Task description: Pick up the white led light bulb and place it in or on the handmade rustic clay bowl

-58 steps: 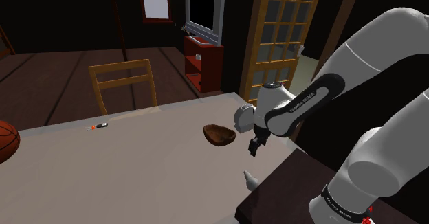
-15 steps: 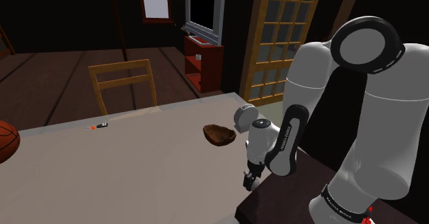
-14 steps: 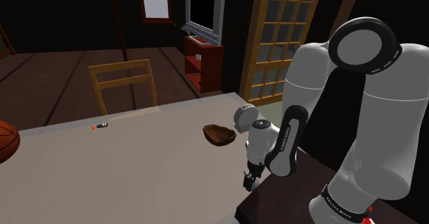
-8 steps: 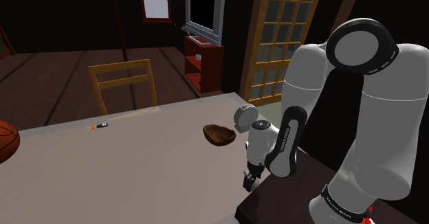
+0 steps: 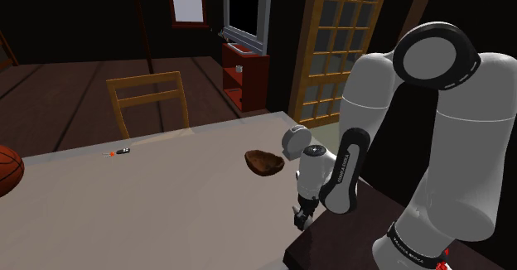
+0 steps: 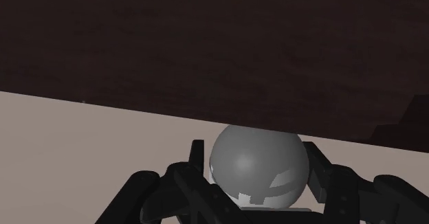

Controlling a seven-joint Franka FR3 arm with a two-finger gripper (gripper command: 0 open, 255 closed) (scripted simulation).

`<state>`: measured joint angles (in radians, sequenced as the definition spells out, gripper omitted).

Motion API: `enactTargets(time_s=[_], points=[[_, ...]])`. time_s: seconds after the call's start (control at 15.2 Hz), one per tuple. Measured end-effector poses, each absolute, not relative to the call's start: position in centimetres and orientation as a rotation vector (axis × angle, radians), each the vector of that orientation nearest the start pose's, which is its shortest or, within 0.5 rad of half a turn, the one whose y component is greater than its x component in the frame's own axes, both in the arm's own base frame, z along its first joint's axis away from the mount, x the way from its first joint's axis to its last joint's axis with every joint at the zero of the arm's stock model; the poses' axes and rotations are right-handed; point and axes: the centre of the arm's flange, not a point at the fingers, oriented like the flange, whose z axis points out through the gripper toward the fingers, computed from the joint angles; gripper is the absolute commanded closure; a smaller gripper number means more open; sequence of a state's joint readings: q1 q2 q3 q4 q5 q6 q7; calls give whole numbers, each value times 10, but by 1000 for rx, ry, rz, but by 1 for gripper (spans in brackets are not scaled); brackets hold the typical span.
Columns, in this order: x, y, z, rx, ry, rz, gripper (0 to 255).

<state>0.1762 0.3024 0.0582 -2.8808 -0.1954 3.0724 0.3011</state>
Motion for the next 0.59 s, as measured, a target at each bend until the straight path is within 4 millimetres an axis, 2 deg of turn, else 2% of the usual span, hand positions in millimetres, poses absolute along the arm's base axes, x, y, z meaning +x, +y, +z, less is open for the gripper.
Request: enactTargets(time_s=[0.26,0.59], points=[[301,91,110,-3145,-200,171,255],[302,92,134,-3145,-201,169,255]])
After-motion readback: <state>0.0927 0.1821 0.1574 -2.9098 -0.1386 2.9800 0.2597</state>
